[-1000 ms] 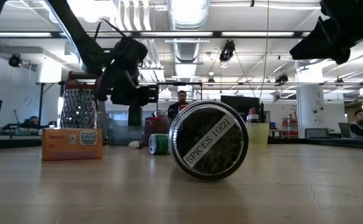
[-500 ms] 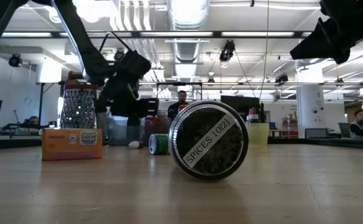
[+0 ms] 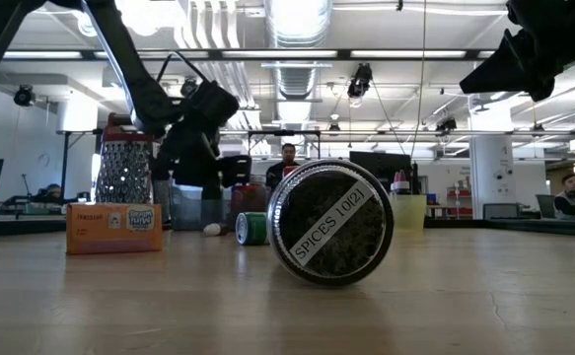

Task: Pick & Place Kitchen Items
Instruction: Put the green seasoning bottle into the black bin, then put the black food coloring bottle into the light yellow bin

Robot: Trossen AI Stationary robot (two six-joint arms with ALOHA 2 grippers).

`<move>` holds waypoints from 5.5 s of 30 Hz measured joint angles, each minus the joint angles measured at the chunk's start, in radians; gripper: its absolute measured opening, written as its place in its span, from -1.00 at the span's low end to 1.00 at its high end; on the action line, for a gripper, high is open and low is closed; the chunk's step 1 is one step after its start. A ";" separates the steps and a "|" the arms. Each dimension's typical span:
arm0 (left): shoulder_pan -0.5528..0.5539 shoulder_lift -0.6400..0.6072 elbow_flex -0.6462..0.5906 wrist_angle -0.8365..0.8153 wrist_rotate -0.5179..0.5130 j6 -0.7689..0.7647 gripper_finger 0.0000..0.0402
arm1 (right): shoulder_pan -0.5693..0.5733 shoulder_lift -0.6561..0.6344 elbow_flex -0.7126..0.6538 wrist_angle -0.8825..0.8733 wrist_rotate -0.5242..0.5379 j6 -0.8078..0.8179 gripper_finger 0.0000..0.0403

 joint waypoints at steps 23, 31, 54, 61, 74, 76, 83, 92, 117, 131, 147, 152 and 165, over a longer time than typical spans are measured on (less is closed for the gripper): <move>-0.020 -0.328 -0.001 -0.002 0.209 0.160 0.46 | 0.000 0.000 0.000 0.000 -0.001 -0.045 -0.45; -0.061 -0.545 0.017 -0.148 0.483 0.210 0.45 | 0.000 0.000 0.000 0.000 -0.002 -0.043 -0.34; -0.503 -0.669 0.082 -0.771 0.325 0.116 0.36 | 0.000 0.000 0.000 0.031 0.000 -0.044 -0.25; -0.507 -0.589 0.105 -0.966 0.371 -0.164 0.36 | 0.000 0.000 0.000 0.047 0.000 -0.044 -0.39; -0.475 -0.352 0.170 -1.007 0.411 -0.261 0.36 | 0.000 0.000 0.000 0.045 0.000 -0.045 -0.59; -0.453 -0.307 0.217 -1.046 0.451 -0.273 0.36 | 0.000 0.000 0.000 0.045 0.000 -0.044 -0.62; -0.373 -0.130 0.410 -1.309 0.556 -0.351 0.36 | 0.000 0.000 0.000 0.045 0.000 -0.043 -0.66; -0.308 0.005 0.523 -1.355 0.650 -0.337 0.36 | 0.000 0.000 0.000 0.038 0.000 -0.044 -0.55; -0.209 0.078 0.501 -1.335 0.720 -0.311 0.22 | 0.000 0.000 -0.002 0.038 -0.001 -0.043 -0.36; -0.200 0.078 0.425 -1.238 0.739 -0.303 0.08 | 0.000 0.000 -0.002 0.038 0.000 -0.047 -0.60; -0.199 0.078 0.426 -1.204 0.763 -0.262 -0.25 | 0.000 0.000 -0.002 0.039 0.000 -0.064 -0.73; -0.199 0.078 0.425 -1.214 0.765 -0.256 -0.38 | 0.000 0.000 -0.002 0.039 0.000 -0.064 -0.66; -0.215 0.048 0.426 -1.212 0.758 -0.207 -0.54 | 0.000 0.000 -0.002 0.040 0.000 -0.063 -0.48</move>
